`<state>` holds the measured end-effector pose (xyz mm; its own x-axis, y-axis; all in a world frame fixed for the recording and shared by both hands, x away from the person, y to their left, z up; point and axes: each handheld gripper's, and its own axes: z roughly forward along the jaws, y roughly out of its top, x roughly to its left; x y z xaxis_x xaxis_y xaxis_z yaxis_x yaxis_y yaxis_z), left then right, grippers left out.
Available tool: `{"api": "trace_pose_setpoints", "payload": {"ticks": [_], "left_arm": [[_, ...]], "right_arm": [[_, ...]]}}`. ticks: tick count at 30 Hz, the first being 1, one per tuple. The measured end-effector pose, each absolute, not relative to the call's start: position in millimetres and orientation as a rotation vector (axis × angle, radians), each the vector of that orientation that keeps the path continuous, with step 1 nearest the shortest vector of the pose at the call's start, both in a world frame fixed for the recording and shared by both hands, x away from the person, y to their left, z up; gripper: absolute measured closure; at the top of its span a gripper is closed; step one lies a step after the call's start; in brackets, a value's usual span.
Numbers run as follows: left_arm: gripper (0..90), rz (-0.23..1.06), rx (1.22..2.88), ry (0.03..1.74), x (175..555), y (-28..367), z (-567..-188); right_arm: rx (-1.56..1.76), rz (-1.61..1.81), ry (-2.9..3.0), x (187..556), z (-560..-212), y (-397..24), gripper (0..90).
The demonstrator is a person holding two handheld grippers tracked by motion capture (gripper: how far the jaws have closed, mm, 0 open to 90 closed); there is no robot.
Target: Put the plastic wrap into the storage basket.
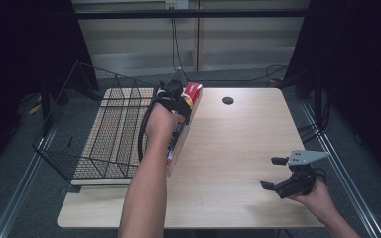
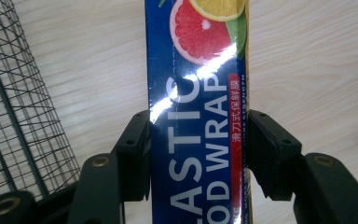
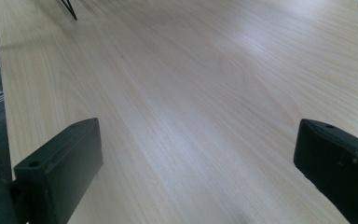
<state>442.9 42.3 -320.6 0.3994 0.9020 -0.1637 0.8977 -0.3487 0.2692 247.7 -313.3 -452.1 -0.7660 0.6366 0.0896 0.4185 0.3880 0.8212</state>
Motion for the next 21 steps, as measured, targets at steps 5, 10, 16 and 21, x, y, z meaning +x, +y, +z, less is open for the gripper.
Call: {"api": "trace_pose_setpoints", "payload": {"ticks": [5, 10, 16, 21], "left_arm": [[46.4, 0.029, 2.362, 1.571, 444, 48, -312], [46.4, 0.036, 2.342, 1.588, 443, 52, -307], [46.4, 0.037, 2.343, 1.598, 442, 57, -298], [46.4, 0.047, 2.334, 1.603, 441, 62, -288]], "right_arm": [[0.926, 1.310, 2.414, 247, -453, -312, 0.3], [0.927, 1.326, 2.417, 247, -452, -313, 0.3], [0.923, 1.322, 2.418, 248, -452, -313, 0.3], [0.924, 1.323, 2.416, 247, -452, -313, 0.3]]}}
